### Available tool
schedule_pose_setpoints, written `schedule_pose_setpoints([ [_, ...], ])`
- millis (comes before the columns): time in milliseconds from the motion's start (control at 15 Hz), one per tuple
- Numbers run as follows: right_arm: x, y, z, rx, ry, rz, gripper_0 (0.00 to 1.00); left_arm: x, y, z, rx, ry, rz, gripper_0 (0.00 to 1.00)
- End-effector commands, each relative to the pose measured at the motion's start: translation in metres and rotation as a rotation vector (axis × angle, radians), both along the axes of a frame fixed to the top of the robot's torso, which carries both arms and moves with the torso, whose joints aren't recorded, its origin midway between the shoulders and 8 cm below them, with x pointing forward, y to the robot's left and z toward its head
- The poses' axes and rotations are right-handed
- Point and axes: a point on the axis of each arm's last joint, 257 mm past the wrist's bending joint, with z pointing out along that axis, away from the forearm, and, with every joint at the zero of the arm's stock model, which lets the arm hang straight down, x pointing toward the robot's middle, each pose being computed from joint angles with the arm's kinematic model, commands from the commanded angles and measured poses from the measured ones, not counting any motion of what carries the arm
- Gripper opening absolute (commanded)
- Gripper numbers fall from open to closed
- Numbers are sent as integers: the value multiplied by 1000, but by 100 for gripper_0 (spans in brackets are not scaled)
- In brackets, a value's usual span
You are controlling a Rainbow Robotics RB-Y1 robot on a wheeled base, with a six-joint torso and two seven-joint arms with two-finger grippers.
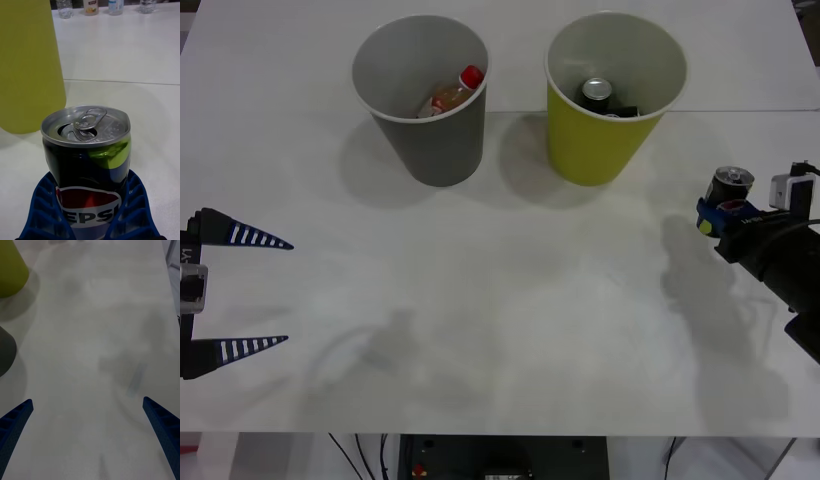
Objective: Put the can into the green bin and the plastic bottle into the gray bin
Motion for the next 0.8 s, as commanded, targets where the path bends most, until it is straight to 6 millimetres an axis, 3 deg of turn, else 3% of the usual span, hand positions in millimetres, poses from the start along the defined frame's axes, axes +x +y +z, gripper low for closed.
schedule_pose_setpoints([
  [67, -28, -7, 21, 32, 92, 90, 0, 0, 0, 0, 0, 0, 0, 100],
  [333, -62, -17, 50, 144, 233, 146, 0, 0, 0, 0, 0, 0, 0, 100],
  [600, -105, -45, 91, 145, 459, 104, 0, 0, 0, 0, 0, 0, 0, 100],
  [800, -114, -55, 119, 77, 518, 101, 0, 0, 0, 0, 0, 0, 0, 100],
])
